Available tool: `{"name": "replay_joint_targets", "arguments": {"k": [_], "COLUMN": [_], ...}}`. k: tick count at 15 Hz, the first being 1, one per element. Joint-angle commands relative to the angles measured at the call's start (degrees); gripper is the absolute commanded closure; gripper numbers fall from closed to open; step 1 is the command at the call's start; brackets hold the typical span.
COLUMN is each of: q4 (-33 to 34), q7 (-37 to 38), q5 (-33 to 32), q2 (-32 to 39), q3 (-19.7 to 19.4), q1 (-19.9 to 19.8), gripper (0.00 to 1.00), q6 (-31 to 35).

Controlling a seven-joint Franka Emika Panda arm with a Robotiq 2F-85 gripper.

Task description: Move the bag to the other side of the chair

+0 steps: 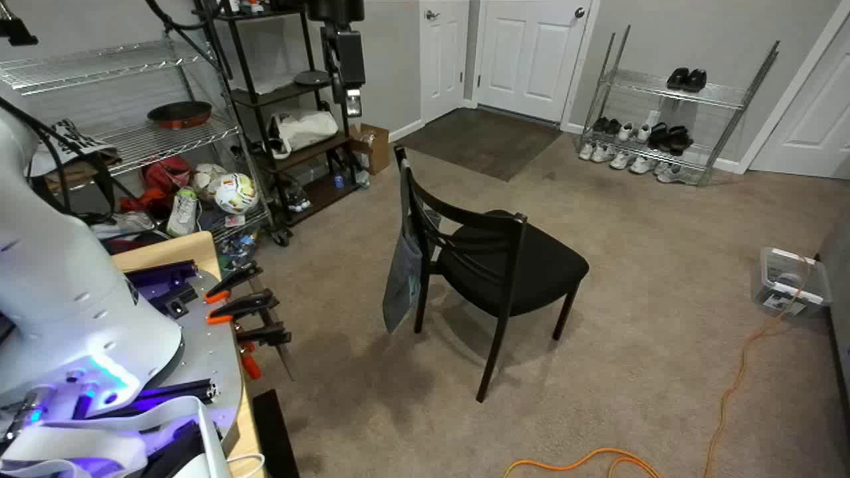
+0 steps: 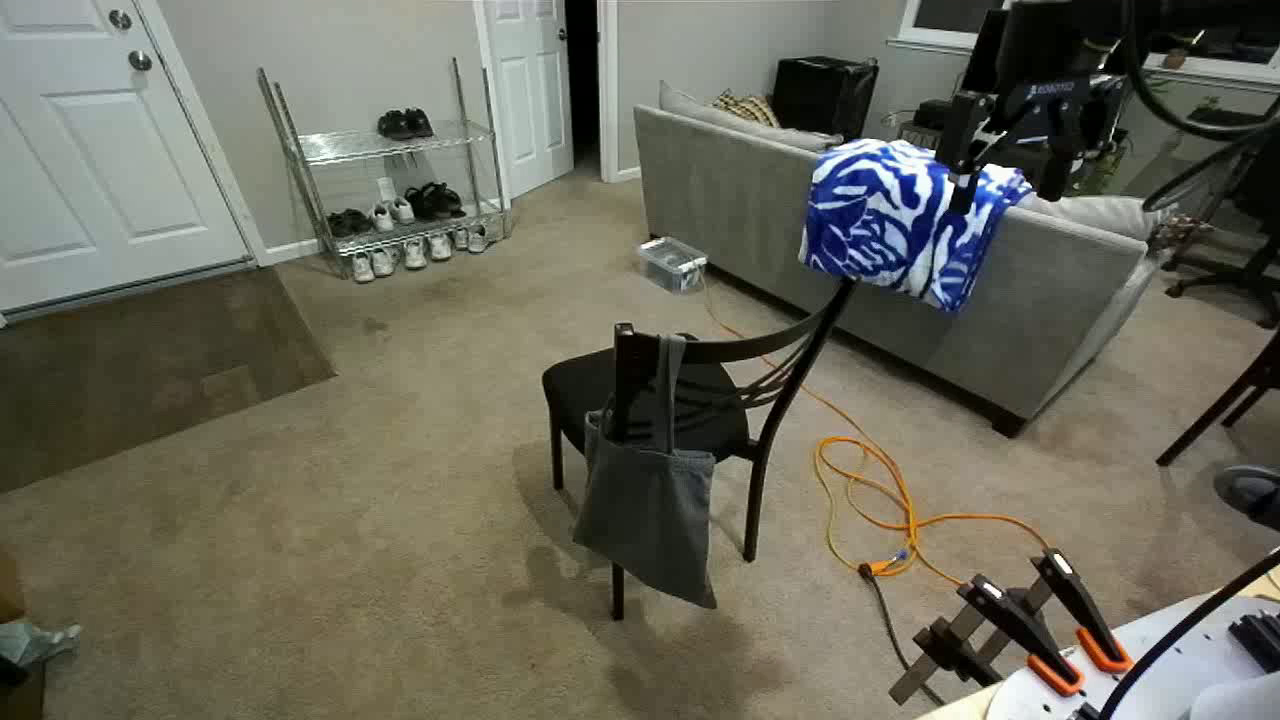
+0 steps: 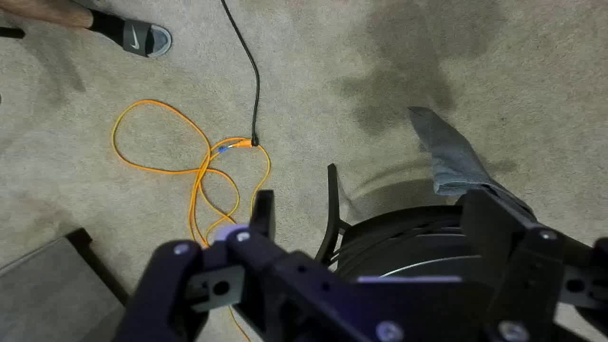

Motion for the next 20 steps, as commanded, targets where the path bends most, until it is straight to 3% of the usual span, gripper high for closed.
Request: {"name": "replay_joint_targets", "arguments": {"k": [1, 9, 14, 20], "q4": [0.1, 0.0, -1.2, 1.7], "q7": [0.2, -0.1, -4.5, -8.9], "q5": [-0.2, -0.5, 1.4, -3.4], "q2": [0.0, 0.6, 8.6, 20.7], "q3": [-0.6, -0.7, -2.0, -0.9], "q1": [0.6, 0.5, 2.0, 4.0], "gripper": [0.00, 0.00, 0.00, 0.00], "q6": [-0.1, 0.8, 11.7, 24.0]}}
